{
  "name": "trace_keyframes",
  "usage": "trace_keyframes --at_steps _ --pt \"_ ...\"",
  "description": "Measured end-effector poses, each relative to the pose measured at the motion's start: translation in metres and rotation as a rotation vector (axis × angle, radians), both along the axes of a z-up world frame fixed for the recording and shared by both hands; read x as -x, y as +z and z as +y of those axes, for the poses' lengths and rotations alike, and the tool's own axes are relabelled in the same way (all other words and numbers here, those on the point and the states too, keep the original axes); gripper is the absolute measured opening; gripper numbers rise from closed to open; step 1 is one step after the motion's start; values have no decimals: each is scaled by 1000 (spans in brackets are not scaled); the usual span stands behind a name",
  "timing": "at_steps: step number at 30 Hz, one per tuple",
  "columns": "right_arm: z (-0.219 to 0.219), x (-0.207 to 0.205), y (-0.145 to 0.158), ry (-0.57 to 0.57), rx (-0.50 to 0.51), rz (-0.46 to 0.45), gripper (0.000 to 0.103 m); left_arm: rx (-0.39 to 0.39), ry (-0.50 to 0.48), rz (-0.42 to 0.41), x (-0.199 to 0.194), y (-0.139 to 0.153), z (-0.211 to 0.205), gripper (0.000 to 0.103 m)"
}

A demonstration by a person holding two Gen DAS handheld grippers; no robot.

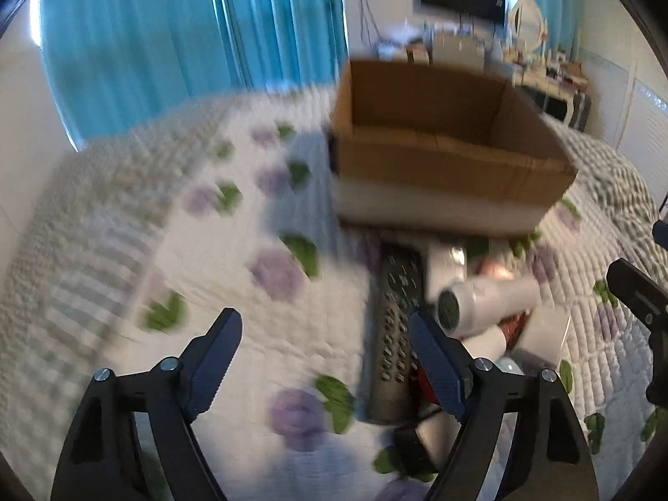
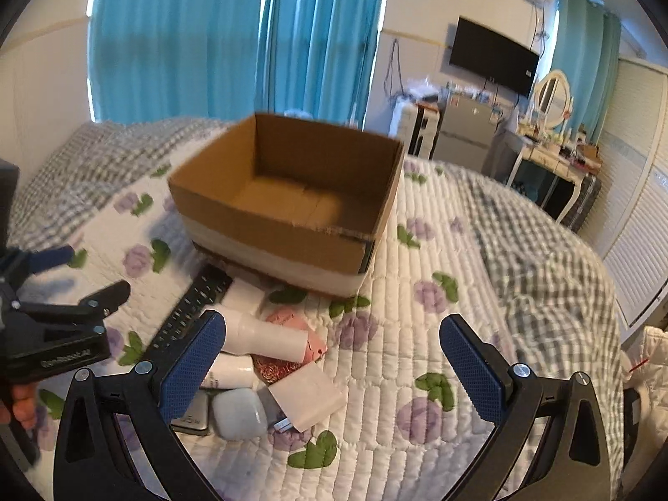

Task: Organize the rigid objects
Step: 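Grasp the black TV remote with the left gripper while the right gripper grasps the white hair dryer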

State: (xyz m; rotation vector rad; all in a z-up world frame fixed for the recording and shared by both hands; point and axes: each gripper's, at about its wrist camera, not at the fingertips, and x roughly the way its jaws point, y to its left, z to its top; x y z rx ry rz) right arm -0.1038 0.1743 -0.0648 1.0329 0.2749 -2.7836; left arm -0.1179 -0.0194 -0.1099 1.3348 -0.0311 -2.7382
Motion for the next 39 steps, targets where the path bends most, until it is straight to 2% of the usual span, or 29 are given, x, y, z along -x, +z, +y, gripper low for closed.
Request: trace_keyframes --at_steps 2,5,7,10,15,17,18,19,22,27,31,33,35,39 --pt "3 6 -12 2 15 -29 103 -19 -16 -41 4 -12 7 84" --pt "10 11 -28 4 37 -64 103 30 -46 -80 12 -29 22 84" --pt "16 12 -35 -2 53 -82 103 64 -32 -107 20 -39 27 82" --pt "26 14 -38 -13 101 -101 103 19 -19 -143 32 -49 29 78" --pt "33 16 -41 -24 134 -122 103 10 -43 -173 40 -59 40 77" --pt "31 16 -45 -22 124 -132 103 5 -42 -184 38 -59 39 61" --pt "30 16 -46 -20 119 -134 103 -17 -70 -188 36 -59 41 40" --pt "29 16 -46 -18 116 -135 103 -31 -84 -189 34 -59 42 38" --pt "26 16 -45 -10 103 -130 103 -8 -112 -167 23 -52 48 37" --pt "10 18 -41 50 38 -124 103 -22 -94 -101 -1 -24 40 35" --pt "-15 29 -39 206 -48 -135 103 13 -59 -75 -14 -5 33 35" --pt "-29 38 -44 303 -72 -171 103 21 -44 -68 -17 0 31 35" --pt "-40 47 -54 350 -102 -200 102 21 -31 -67 -23 0 24 35" --pt "-55 66 -81 393 -175 -266 88 9 -23 -74 -16 -2 13 35"
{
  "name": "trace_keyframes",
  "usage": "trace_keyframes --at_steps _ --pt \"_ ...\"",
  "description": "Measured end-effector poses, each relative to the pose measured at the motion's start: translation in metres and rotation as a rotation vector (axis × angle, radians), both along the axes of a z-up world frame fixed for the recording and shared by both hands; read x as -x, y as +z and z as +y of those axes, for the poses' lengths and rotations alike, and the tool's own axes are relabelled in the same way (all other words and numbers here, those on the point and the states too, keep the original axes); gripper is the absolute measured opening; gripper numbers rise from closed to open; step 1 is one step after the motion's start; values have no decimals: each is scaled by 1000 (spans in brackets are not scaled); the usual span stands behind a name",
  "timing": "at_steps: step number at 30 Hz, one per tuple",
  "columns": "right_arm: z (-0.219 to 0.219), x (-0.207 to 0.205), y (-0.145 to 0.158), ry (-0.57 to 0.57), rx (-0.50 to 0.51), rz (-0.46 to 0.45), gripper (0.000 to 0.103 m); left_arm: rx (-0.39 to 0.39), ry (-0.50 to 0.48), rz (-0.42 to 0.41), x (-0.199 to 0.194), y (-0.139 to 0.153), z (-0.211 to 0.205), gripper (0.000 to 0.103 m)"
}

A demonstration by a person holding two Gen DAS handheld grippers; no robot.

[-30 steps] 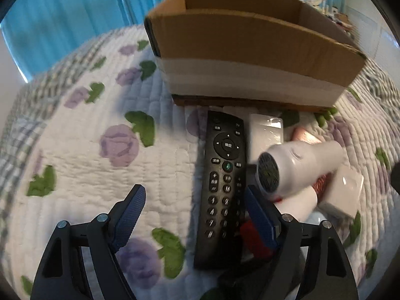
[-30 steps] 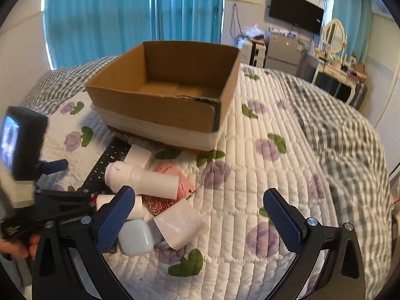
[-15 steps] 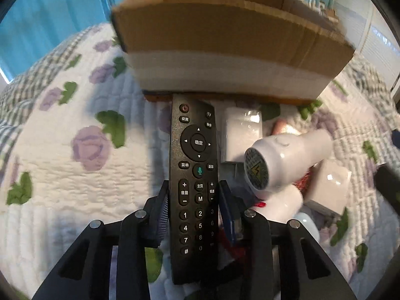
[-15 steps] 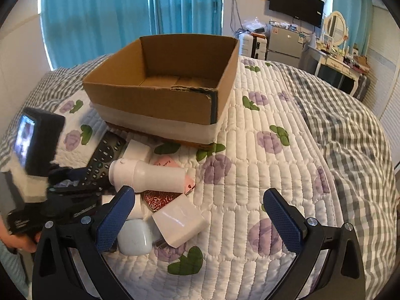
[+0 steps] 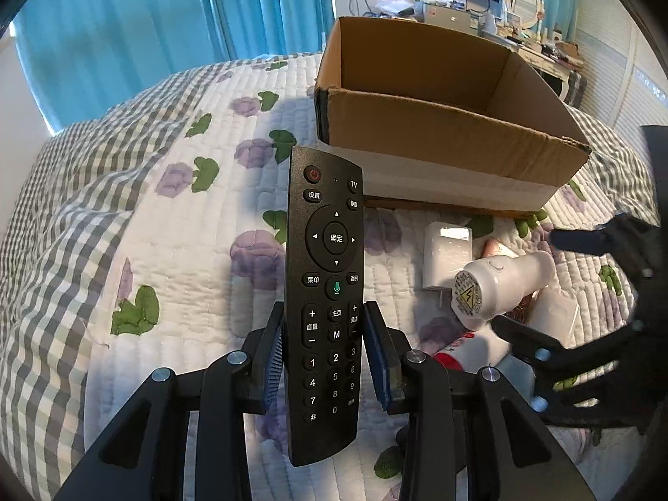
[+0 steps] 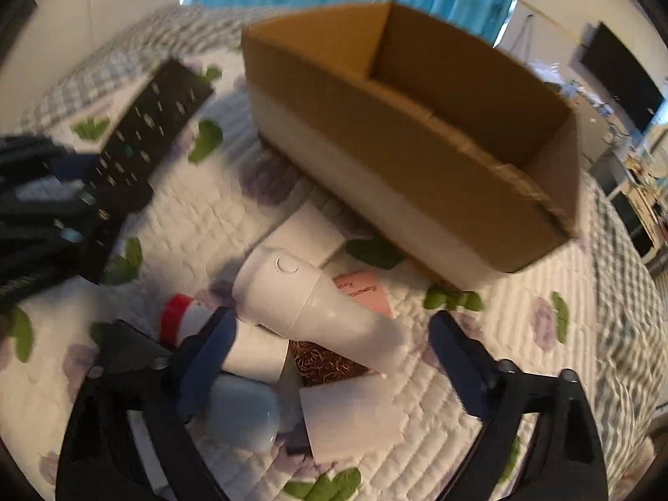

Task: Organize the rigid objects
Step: 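Grasp the black TV remote with the left gripper while the right gripper grasps the white hair dryer, then carry the remote and hair dryer into the cardboard box and open both grippers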

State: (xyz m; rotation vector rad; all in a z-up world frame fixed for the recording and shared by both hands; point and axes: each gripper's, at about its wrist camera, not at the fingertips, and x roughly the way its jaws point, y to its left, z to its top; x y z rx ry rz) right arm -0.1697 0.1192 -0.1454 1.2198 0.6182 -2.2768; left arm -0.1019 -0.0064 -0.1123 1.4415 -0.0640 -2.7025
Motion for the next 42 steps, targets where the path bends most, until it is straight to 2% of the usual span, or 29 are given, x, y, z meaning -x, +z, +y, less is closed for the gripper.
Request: trace_keyframes --at_steps 5,7,8,10,13,16,21,24,27,29,31,33,35,39,42 --pt "-9 12 -13 50 18 -48 83 -8 -3 -9 7 -3 -2 35" --pt "-15 16 -17 88 67 -96 68 -6 -8 -8 8 -5 0 35" --pt "-20 17 -20 98 74 -109 65 -10 -9 -9 9 -5 -1 35" --pt "-28 16 -24 114 69 -117 49 -16 -6 -9 8 -4 -2 35" --pt "-34 7 -24 100 43 -73 48 -17 -1 1 4 0 -3 35" --pt "-26 -1 -13 61 77 -56 48 -31 -1 16 -1 7 -3 35" --pt "-9 -14 25 -25 140 13 48 -49 -28 55 -11 30 3 35" --pt "-3 -23 57 -60 159 68 48 -34 -48 111 -14 59 8 35" --pt "5 -34 91 -89 175 131 48 -68 -81 151 -12 91 11 35" --pt "7 -34 112 -106 184 173 48 -54 -103 175 -8 108 16 35" --pt "8 -44 133 -124 198 218 48 -72 -126 195 1 129 18 35" --pt "11 -39 167 -146 202 265 48 -85 -138 212 11 146 19 35" --pt "15 -25 188 -165 222 299 48 -36 -140 244 23 162 23 35" --pt "17 1 214 -222 259 337 48 2 -127 266 62 180 22 35" --pt "17 25 217 -237 279 329 48 2 -112 257 88 177 20 35"
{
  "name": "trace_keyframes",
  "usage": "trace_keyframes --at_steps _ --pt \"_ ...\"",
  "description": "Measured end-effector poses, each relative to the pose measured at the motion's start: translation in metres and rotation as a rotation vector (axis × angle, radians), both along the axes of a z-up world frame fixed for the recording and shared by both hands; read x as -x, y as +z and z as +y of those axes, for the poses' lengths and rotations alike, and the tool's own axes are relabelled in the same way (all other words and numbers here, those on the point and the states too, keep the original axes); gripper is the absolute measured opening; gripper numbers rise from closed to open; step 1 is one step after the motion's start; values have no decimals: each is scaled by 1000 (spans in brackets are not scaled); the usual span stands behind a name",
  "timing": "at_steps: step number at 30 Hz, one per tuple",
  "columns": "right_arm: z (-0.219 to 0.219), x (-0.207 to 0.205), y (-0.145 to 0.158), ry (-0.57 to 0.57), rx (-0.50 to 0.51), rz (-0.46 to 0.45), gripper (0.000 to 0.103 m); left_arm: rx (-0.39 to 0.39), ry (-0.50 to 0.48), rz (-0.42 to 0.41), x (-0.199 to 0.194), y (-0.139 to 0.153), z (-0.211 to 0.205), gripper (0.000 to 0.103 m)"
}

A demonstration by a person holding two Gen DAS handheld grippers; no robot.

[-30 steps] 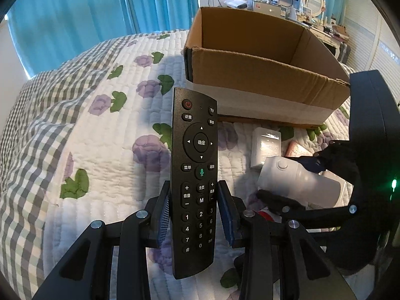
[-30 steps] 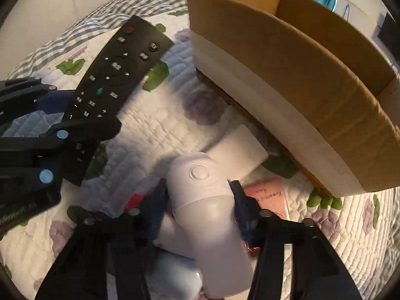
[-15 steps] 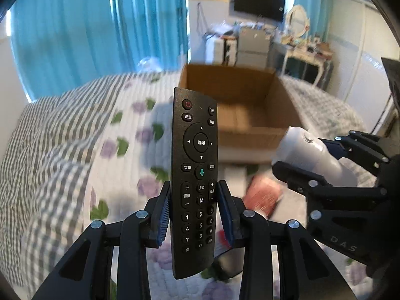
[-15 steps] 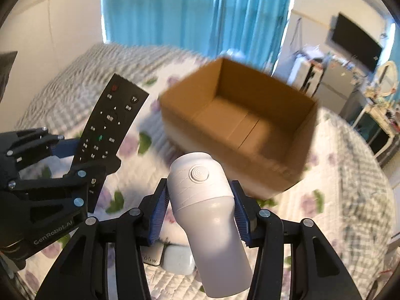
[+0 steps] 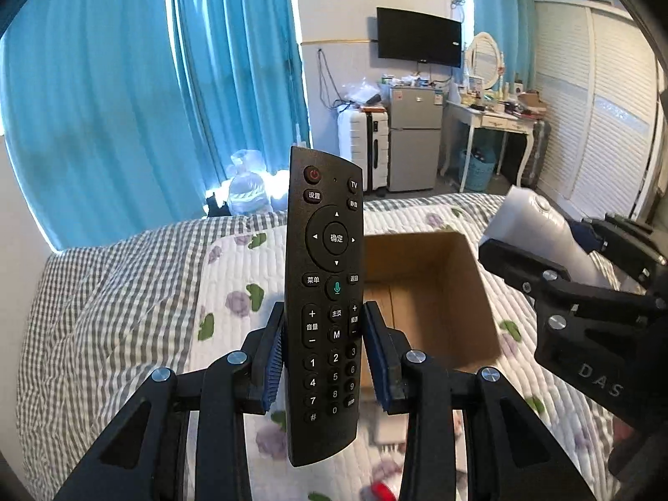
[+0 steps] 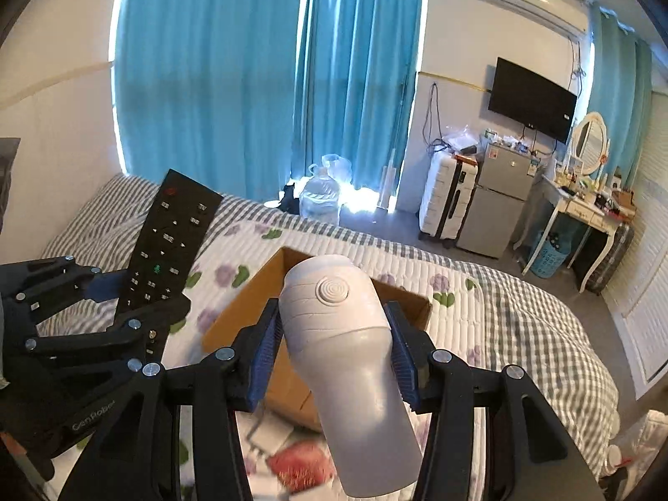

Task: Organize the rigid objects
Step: 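Carry the remote and hair dryer into the cardboard box and open both grippers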

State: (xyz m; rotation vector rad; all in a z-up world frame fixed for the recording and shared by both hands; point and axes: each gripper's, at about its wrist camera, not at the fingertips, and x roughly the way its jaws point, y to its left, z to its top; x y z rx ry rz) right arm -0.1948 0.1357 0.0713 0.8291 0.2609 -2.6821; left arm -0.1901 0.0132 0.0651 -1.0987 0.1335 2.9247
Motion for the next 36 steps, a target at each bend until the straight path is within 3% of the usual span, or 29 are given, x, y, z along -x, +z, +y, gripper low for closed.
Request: trace_keyframes --at_steps 4,8,15,16,19,27,30,33,36 --pt "-1 40 -18 -35 -11 -44 48 -8 7 -39 32 -20 0 35" --pt "-1 83 -64 -67 1 -135 48 -3 -2 -80 53 -47 5 35" --pt "-1 114 -128 -82 -30 -218 49 -1 -5 -130 69 -84 7 35" --pt "0 114 -134 -82 -29 -224 53 -6 -4 -134 71 -86 7 34" --pt "6 112 -132 -82 -19 -188 75 -15 -15 -130 73 -83 9 28" --pt "35 89 -96 -106 38 -97 77 3 -34 -124 92 -81 20 28" --pt "47 80 -93 -118 37 -82 77 7 -27 -128 84 -89 22 33" --pt "52 62 -90 -124 39 -87 77 -12 -24 -138 69 -93 21 60" --pt "59 46 -81 -130 33 -89 77 -16 -4 -95 40 -83 16 72"
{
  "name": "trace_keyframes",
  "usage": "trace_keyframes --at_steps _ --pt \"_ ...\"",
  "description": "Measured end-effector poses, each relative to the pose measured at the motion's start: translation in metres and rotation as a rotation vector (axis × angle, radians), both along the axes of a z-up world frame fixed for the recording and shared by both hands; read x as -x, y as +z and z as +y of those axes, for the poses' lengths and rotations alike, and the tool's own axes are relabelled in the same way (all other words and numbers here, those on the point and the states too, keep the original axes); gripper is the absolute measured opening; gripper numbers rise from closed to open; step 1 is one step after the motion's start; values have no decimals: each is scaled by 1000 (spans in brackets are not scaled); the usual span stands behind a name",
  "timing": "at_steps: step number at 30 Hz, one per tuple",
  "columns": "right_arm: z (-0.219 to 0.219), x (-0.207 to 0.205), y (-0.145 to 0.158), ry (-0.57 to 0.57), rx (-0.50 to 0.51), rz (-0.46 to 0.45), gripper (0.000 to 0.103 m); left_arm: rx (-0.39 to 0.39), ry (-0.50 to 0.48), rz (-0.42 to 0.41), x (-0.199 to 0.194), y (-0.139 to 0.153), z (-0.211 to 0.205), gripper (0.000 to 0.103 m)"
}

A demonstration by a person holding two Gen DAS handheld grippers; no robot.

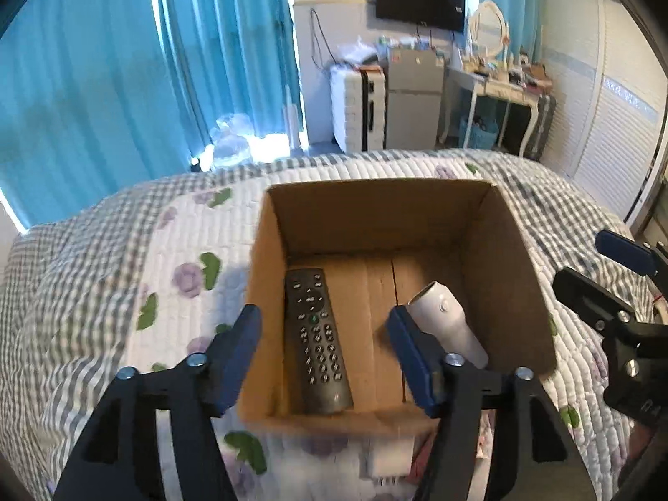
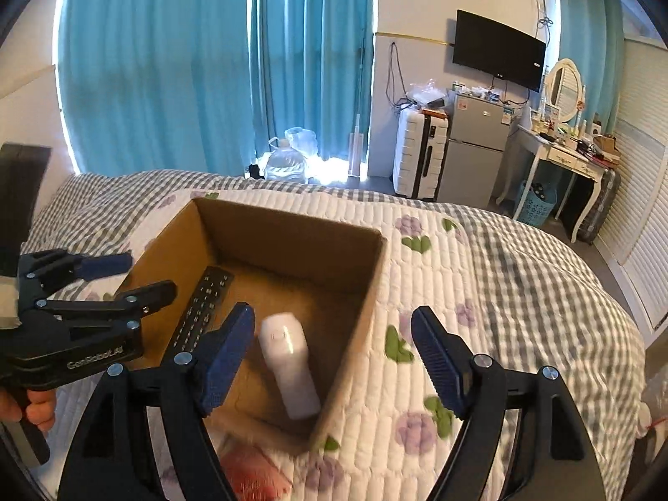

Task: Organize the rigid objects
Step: 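Carry the remote and hair dryer into the cardboard box and open both grippers, then grasp the grey power brick with the left gripper while the right gripper grasps the white earbuds case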

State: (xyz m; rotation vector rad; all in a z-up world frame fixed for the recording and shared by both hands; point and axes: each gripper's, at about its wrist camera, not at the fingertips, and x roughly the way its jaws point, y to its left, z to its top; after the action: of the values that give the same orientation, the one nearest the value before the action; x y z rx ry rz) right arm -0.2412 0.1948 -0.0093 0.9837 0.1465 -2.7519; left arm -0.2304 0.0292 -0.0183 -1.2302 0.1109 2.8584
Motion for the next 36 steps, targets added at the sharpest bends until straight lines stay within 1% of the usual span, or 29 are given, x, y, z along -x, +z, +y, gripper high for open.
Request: trace_keyframes --at_steps 1,2,3,4,6,8,10,12,14,16,19,22,25,26,28,30,32,33,34,36 --pt "2 -9 4 0 -3 1 80 -7 7 4 -10 4 -2 82" --pt "3 -18 9 -1 -8 3 83 -15 18 11 -21 8 -5 88" --pt "4 -27 13 -5 -13 8 89 -21 33 24 -33 12 -7 100" --pt "5 -40 19 -11 -19 21 93 -29 49 42 -44 16 -10 103" --pt "5 -64 28 -15 -35 39 96 -35 80 59 -64 22 -16 103" --pt "3 -85 33 -14 -47 39 97 -47 108 45 -84 23 -20 103" --pt "0 -107 36 -9 -53 39 101 -67 110 41 -104 21 -25 103" --pt "-4 -126 36 -1 -61 35 102 -74 107 50 -126 16 -27 103" --pt "-4 -145 29 1 -59 17 102 -69 104 53 -146 8 -25 103" --pt "-3 -158 16 -5 -46 -7 102 -66 87 36 -159 -4 -21 103" --pt "-2 -167 -9 -15 -27 -59 102 -57 60 -1 -176 -35 -12 103" --pt "-2 -171 -39 -37 -28 -89 102 -44 9 -38 -185 -65 -1 103" --pt "-2 -167 -70 -45 -31 -142 102 -43 -61 -69 -187 -92 8 103" --pt "-1 -166 -80 -46 -29 -162 102 -33 -71 -80 -187 -98 10 103" --pt "1 -164 -95 -54 -18 -197 102 -10 -102 -117 -185 -111 18 103" --pt "4 -161 -103 -63 -9 -217 102 -10 -117 -167 -179 -121 22 103" --pt "5 -158 -108 -83 -24 -227 102 -4 -113 -216 -174 -134 22 100" --pt "5 -157 -110 -84 -19 -231 102 0 -111 -237 -172 -142 20 93" --pt "5 -156 -111 -83 -12 -237 102 -6 -112 -259 -169 -148 19 89" --pt "7 -154 -116 -83 6 -250 102 -39 -115 -266 -167 -153 18 87"
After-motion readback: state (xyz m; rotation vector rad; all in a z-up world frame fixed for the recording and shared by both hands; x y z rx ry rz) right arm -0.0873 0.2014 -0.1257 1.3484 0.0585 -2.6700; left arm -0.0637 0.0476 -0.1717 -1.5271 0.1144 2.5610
